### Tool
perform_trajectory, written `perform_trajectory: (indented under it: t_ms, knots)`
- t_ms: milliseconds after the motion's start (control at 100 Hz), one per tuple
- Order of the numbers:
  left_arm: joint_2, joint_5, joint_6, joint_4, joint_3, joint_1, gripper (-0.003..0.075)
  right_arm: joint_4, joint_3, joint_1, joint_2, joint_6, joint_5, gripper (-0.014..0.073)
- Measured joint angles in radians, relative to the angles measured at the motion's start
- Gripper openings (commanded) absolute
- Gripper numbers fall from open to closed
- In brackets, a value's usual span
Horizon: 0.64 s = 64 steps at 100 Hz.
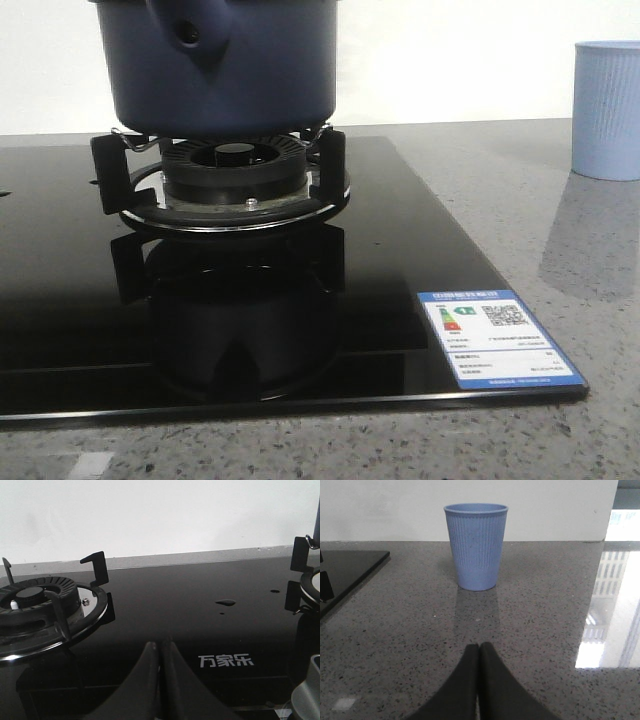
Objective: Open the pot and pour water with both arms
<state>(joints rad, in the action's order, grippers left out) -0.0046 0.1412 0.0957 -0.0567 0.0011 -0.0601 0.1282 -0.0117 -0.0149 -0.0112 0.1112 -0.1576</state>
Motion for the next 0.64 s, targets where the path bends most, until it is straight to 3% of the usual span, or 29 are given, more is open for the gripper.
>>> perform_trajectory:
  t_ms: [640]
  knots:
    - [0.0, 0.0, 0.0, 0.0, 0.0, 0.0, -0.002, 0.0, 0.0, 0.0, 0.0, -0.002, -0.066, -0.006]
